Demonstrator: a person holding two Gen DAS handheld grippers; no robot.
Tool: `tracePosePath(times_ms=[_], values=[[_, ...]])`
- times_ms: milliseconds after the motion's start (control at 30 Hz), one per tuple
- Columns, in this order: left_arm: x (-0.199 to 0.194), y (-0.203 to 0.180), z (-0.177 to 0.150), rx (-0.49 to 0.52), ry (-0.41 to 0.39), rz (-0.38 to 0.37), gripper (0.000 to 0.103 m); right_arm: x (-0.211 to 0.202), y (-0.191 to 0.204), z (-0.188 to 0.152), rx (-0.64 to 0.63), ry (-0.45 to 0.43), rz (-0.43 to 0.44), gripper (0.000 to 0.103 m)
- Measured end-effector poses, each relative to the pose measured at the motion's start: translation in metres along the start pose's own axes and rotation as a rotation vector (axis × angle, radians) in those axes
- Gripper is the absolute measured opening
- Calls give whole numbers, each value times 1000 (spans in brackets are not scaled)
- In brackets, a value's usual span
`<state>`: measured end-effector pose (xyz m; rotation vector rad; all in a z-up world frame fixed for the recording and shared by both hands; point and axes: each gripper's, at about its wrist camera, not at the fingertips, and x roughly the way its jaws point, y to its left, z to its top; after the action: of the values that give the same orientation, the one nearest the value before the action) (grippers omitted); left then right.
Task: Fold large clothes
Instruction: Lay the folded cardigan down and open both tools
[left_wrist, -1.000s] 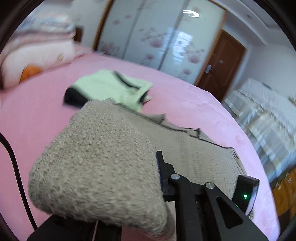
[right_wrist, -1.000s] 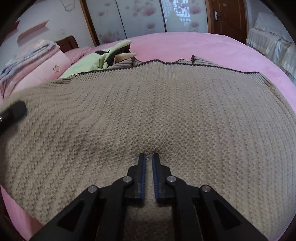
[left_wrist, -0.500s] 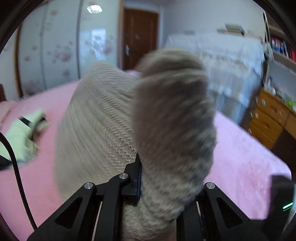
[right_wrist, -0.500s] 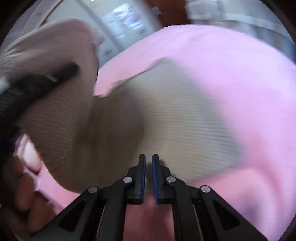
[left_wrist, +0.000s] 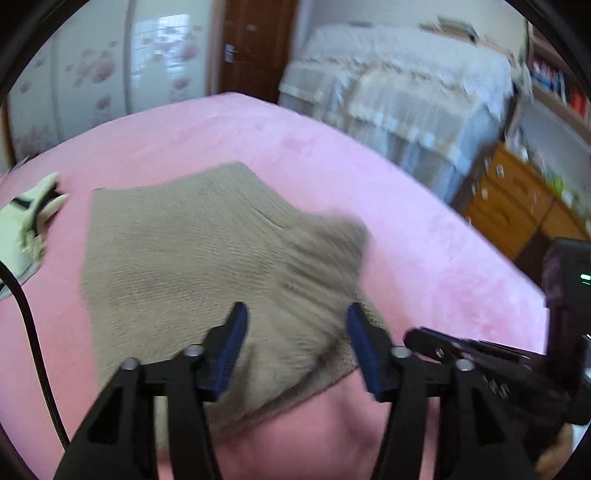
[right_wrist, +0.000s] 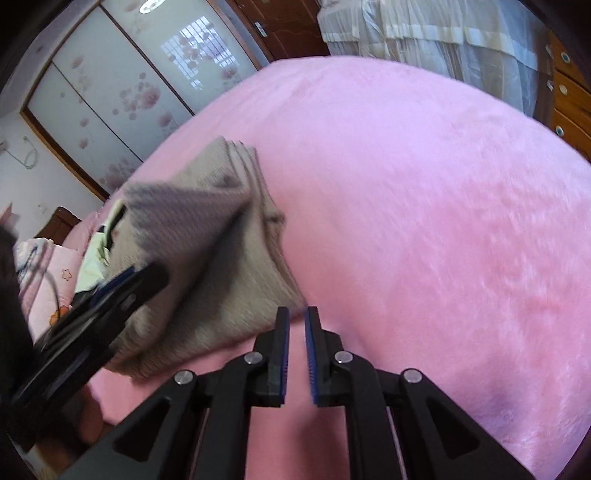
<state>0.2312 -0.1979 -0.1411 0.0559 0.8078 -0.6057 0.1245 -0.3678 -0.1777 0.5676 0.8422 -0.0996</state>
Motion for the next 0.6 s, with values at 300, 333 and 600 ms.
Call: tracePosePath(times_ms=[300,333,600], values=[[-24,94,-33,-313,99,240,68,-19,31,28,-67,-59,72,60],[-20,103,-39,-348,120,231,68,-15,33,31,-68,-48,80,60],[1,122,-55,-440,157,148,37,34,54,48,-76,67,104,16]])
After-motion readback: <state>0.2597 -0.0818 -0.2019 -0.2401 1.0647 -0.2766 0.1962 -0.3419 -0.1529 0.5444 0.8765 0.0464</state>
